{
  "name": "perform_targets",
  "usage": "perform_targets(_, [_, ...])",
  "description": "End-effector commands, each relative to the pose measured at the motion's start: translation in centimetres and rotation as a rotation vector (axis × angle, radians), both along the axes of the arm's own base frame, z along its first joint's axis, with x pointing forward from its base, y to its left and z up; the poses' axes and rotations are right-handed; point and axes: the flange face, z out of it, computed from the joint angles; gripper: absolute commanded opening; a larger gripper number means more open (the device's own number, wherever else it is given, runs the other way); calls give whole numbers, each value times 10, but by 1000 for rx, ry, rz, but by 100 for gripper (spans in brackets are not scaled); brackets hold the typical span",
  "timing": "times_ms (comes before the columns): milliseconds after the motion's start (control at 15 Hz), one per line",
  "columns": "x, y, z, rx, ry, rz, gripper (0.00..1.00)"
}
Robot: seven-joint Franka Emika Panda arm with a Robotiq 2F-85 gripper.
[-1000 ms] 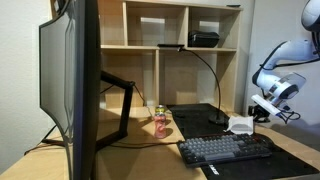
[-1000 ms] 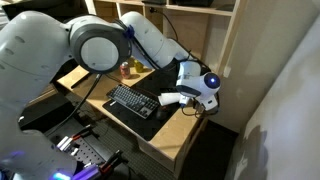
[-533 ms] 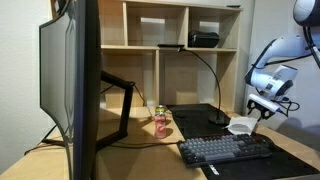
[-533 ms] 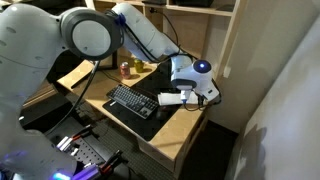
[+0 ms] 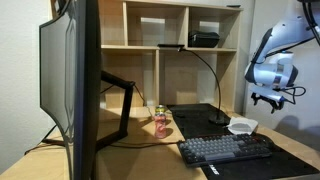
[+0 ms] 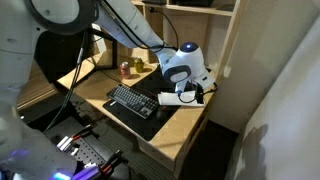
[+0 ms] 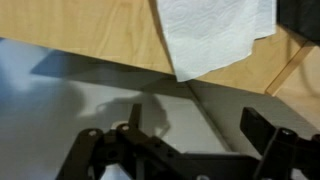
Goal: Take the white plain paper and put it near the mouse, then pick up the mouse and place it on the plain paper
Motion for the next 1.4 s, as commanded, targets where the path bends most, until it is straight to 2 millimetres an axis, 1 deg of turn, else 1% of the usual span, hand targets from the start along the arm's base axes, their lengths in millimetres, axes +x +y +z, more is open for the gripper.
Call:
perform_targets(0, [-38,7,17,9,153,-17,100])
perform_targets(133, [-50,18,28,57,223,71,100])
perform_targets(267, [-58,32,46,119,227,158,100])
perform_targets(400, [-66,46,57,172,242,242,100])
perform_targets(667, [-92,57,69,233,309,442,100])
perform_targets(733, [-93,59,76,264,279,479,100])
perform_targets(800, [-78,54,66,220,297,399,100])
perform_targets(867, [-80,53,70,224,291,411,100])
perform_targets(1000, [-80,53,69,224,292,404,100])
perform_targets(1067, [-75,61,59,207,344,452,100])
perform_targets(1133, [-75,70,47,183,391,536,100])
perform_targets(1333, [-75,82,21,154,437,683,100])
